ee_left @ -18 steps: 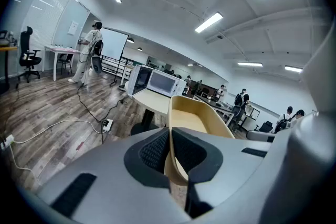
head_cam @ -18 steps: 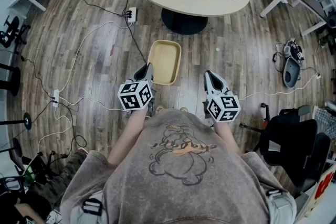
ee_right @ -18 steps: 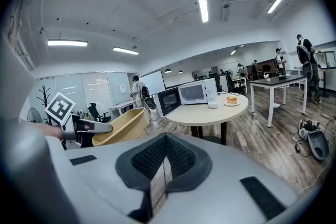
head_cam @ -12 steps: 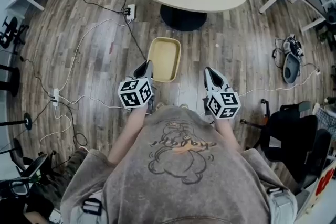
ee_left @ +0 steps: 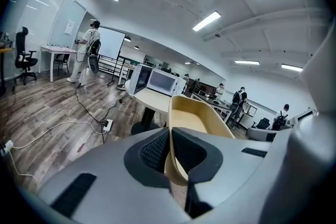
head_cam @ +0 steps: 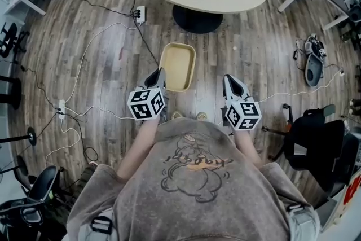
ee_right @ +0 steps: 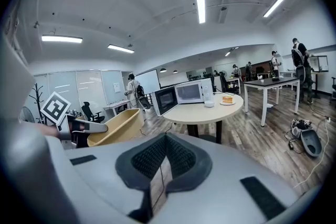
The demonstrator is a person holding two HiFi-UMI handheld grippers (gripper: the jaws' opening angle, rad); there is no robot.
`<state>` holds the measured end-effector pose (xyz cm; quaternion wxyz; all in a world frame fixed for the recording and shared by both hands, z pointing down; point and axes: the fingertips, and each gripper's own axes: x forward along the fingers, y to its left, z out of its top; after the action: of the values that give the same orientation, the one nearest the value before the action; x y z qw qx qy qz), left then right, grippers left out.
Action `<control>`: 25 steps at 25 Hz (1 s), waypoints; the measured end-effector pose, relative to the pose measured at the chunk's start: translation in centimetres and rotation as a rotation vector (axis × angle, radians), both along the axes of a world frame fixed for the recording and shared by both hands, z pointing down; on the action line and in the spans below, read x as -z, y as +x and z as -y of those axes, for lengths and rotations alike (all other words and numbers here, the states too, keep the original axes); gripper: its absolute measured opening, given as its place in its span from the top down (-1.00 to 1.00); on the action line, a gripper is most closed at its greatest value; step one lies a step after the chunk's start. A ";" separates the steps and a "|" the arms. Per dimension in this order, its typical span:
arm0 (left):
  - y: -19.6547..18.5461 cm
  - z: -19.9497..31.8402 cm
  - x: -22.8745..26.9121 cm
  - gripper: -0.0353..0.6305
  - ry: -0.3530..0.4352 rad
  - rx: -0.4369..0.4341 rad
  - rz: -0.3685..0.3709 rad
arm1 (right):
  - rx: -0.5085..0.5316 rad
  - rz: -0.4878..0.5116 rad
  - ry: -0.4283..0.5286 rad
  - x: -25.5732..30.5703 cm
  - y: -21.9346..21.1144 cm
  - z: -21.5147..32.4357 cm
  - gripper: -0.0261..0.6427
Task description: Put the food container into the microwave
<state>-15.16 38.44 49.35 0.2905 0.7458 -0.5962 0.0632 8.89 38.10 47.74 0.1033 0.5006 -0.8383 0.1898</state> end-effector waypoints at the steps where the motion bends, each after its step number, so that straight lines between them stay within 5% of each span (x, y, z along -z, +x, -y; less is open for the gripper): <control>1: -0.3 0.2 -0.1 0.78 0.003 -0.005 0.001 | -0.001 -0.001 0.000 -0.1 -0.3 0.0 0.91; 13: -2.5 3.5 -1.6 0.78 -0.011 -0.042 0.009 | -0.033 -0.003 -0.027 -1.3 -2.1 1.2 0.91; 25: -2.6 13.4 -1.4 0.78 -0.008 -0.028 0.018 | -0.020 0.000 -0.015 -1.3 -2.1 12.0 0.91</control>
<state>-17.80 25.09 50.79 0.2873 0.7523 -0.5880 0.0762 6.74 26.13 49.04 0.1052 0.5082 -0.8317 0.1973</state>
